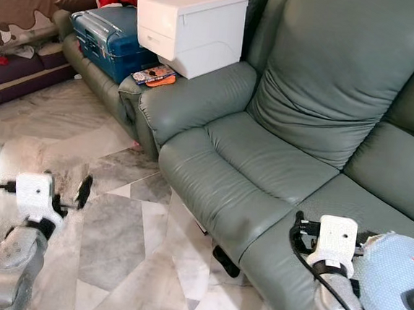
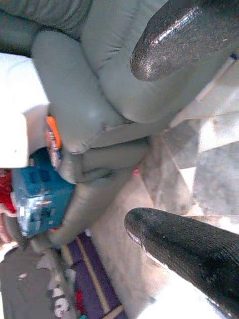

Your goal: Picking trash to rubbish bin

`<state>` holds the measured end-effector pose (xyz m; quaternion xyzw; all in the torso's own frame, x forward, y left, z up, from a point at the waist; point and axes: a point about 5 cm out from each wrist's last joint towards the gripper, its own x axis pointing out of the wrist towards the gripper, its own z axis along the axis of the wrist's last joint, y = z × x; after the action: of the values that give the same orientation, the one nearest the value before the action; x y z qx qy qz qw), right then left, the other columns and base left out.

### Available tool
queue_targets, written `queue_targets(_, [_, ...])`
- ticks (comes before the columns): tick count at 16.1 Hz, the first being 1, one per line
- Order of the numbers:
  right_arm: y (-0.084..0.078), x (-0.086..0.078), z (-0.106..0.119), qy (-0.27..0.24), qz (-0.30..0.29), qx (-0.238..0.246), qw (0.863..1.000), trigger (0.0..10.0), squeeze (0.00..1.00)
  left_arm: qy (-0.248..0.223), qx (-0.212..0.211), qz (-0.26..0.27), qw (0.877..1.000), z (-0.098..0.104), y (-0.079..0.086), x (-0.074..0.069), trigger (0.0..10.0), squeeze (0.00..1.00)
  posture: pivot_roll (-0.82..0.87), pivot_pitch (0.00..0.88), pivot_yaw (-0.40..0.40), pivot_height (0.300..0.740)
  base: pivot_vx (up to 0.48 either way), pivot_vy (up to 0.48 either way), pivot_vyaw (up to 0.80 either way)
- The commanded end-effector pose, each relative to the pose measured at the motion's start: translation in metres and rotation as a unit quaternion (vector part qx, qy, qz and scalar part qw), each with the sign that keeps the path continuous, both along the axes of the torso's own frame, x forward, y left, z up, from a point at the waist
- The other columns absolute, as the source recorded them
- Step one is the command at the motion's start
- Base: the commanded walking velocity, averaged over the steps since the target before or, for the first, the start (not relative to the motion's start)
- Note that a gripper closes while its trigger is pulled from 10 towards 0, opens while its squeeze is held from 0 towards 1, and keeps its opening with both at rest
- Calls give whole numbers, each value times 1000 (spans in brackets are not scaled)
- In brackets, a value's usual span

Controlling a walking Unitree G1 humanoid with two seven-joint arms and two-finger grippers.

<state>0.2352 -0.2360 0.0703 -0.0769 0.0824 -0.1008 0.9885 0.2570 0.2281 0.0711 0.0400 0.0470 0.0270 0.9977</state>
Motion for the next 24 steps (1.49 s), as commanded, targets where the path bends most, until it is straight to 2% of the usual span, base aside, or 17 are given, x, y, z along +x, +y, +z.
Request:
queue_targets(1, [5,7,7,-8,23,-13,1000,10000,0,16,7,2,1000,-6,-3,-1,10000,0,-44,0,86,740,0,0,0])
queue_targets(3, [13,15,11,-11,46,-33,998,10000,0,13,7,-12,1000,-4,-13,3,10000,0,-43,0,86,740,0,0,800])
queue_targets(8, [24,19,13,-12,61,-27,998,10000,0,19,5,-15,1000,-2,-13,7,10000,0,-43,0,86,740,0,0,800])
queue_targets(16, [26,24,30,-33,68,-20,997,10000,0,4,21,11,1000,5,-15,17,10000,0,-57,0,83,740,0,0,800])
queue_targets(24, [28,22,33,-34,78,-22,996,10000,0,1,24,28,999,4,-15,18,10000,0,-73,0,81,740,0,0,800])
